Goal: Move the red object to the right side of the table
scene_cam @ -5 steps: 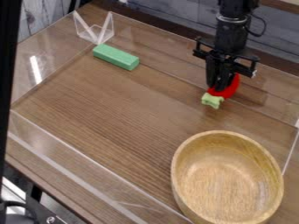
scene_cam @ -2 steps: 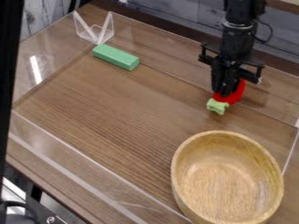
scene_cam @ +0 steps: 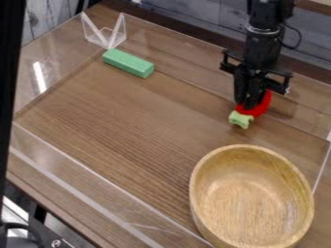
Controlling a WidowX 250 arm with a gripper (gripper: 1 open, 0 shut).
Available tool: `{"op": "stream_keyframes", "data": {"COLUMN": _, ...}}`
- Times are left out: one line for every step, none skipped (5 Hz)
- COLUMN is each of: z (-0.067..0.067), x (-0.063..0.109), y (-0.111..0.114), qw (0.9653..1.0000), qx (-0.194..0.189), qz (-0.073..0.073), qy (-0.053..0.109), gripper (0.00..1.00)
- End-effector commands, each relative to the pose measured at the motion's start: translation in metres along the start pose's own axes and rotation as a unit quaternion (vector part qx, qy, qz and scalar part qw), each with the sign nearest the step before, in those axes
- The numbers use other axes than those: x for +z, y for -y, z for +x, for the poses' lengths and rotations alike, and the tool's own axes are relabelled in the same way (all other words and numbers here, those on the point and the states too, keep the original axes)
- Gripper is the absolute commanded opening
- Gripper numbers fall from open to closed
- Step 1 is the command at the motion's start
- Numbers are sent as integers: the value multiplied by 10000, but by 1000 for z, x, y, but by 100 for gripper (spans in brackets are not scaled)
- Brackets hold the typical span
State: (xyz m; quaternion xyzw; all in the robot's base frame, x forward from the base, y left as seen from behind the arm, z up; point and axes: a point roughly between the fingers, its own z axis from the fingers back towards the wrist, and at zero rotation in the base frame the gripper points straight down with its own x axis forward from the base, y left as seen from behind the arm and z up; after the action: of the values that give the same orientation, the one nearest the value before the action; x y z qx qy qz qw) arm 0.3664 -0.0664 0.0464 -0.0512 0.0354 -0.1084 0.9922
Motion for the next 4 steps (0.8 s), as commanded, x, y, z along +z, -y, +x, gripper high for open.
{"op": "stream_keyframes", "data": {"z": 5, "x": 30, "y": 9, "qw": 9987, "qx": -196, "qz": 22, "qy": 463, "gripper": 0}}
{"op": "stream_keyframes", "data": {"z": 6, "x": 32, "y": 10, "qw": 9984, "qx": -218, "qz": 11, "qy": 515, "gripper": 0}}
{"op": "stream_keyframes", "data": {"z": 6, "x": 35, "y": 10, "qw": 9981, "qx": -239, "qz": 2, "qy": 565, "gripper": 0}}
{"op": "stream_keyframes", "data": {"z": 6, "x": 37, "y": 11, "qw": 9978, "qx": -257, "qz": -7, "qy": 616, "gripper": 0}}
